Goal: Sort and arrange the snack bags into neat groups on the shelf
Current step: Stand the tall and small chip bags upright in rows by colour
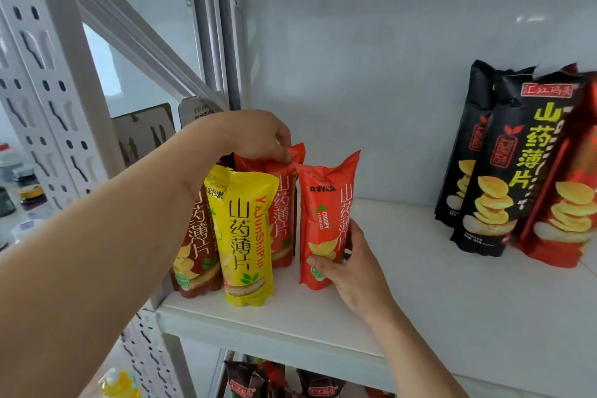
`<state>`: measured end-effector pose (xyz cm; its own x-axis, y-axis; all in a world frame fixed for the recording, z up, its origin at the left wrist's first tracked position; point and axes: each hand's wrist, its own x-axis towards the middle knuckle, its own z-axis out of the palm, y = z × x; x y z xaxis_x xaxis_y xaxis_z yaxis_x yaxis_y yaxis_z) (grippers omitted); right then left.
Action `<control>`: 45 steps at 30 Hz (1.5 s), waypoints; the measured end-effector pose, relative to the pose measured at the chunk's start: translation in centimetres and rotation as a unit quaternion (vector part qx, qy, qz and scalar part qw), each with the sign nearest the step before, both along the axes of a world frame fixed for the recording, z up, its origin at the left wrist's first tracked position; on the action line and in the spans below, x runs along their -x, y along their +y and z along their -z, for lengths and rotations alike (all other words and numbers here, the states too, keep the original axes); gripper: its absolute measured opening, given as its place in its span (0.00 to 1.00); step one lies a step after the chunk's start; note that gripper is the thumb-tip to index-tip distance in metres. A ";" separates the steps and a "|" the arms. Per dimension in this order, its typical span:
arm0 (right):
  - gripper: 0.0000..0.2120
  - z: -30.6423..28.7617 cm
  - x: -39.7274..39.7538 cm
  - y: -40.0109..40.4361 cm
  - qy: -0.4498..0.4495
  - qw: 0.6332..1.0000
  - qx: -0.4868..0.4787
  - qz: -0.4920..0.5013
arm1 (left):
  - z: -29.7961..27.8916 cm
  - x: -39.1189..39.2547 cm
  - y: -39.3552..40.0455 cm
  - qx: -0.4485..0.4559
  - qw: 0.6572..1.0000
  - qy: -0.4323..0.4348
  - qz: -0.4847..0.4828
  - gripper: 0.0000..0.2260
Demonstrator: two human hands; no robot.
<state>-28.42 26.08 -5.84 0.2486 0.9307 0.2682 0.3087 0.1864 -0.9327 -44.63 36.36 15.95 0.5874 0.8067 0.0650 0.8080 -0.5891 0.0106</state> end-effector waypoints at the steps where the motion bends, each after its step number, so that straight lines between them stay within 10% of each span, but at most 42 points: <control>1: 0.30 0.1 -0.3 -0.2 -0.001 1.000 0.005 0.003 | 0.0 -0.2 0.2 0.001 1.000 -0.015 0.004 0.10; 28: 0.42 0.3 -12.2 -9.1 0.037 0.989 0.033 0.142 | 2.5 -17.4 -2.8 0.046 0.979 -0.165 0.110 0.15; 30: 0.42 0.5 -12.3 -9.1 0.044 0.988 0.038 0.142 | 3.4 -16.8 -3.3 0.039 0.945 -0.312 0.086 0.18; 34: 0.43 0.4 -12.3 -9.0 0.043 0.988 0.057 0.137 | 7.7 -14.8 -5.5 0.054 0.771 -0.635 -0.004 0.26; 40: 0.39 0.5 -11.9 -9.0 0.006 0.989 0.066 0.132 | 15.4 -15.0 -7.8 0.350 0.690 -0.634 -0.026 0.22; 45: 0.32 0.6 -11.8 -8.7 -0.002 0.989 0.077 0.129 | 17.2 -15.8 -7.8 0.401 0.686 -0.608 0.017 0.19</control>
